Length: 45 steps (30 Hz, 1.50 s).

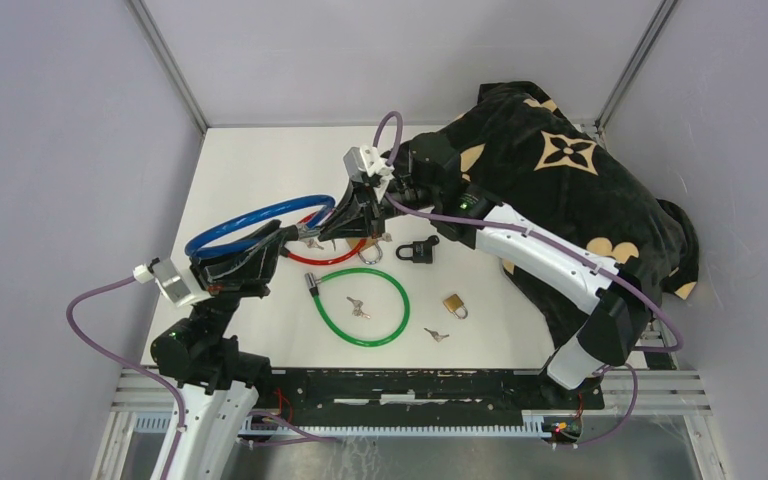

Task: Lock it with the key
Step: Lock the lock, then place the lock at the center of the board.

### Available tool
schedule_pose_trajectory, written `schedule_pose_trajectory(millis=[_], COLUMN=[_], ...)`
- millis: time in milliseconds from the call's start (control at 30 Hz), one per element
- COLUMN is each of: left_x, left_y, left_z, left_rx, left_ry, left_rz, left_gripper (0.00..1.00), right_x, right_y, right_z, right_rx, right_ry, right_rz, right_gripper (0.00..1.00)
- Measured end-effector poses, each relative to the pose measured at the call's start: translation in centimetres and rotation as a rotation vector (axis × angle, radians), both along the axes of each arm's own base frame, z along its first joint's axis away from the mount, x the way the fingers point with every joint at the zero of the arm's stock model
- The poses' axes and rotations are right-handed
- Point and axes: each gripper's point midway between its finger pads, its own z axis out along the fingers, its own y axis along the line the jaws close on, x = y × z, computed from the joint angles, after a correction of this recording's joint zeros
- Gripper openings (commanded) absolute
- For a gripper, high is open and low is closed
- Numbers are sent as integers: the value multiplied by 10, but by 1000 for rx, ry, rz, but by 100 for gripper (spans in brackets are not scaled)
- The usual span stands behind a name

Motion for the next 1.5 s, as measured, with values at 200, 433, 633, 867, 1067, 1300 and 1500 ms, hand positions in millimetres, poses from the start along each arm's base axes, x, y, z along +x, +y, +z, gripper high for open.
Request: schedule_pose_trajectory(millis=[200, 433, 633, 867, 1067, 1300, 1500], left_x=[7, 30, 41, 49, 55, 54, 58], left_y=[4, 10, 8, 9, 9, -1, 5], left_z=[-1, -12, -21, -29, -36, -49, -52], left_rx=[-36, -131, -183, -202, -197, -111, -96], left_ry=[41, 194, 290, 342, 378, 394, 388], left_rz=[12, 9, -31, -28, -20, -32, 13], left_gripper=[2, 2, 2, 2, 2, 2, 2], right_x=[5, 15, 23, 34, 39, 41, 55], right_y=[4, 0, -9, -11, -13, -32, -70], right_z=[2, -1, -3, -6, -16, -34, -59], right_rx=[8, 62, 120, 134, 128, 152, 130], right_ry=[-2, -77, -243, -360, -436, -483, -477], right_rz=[-48, -292, -492, -561, -589, -581, -644], right_gripper=[0, 0, 0, 0, 0, 0, 0])
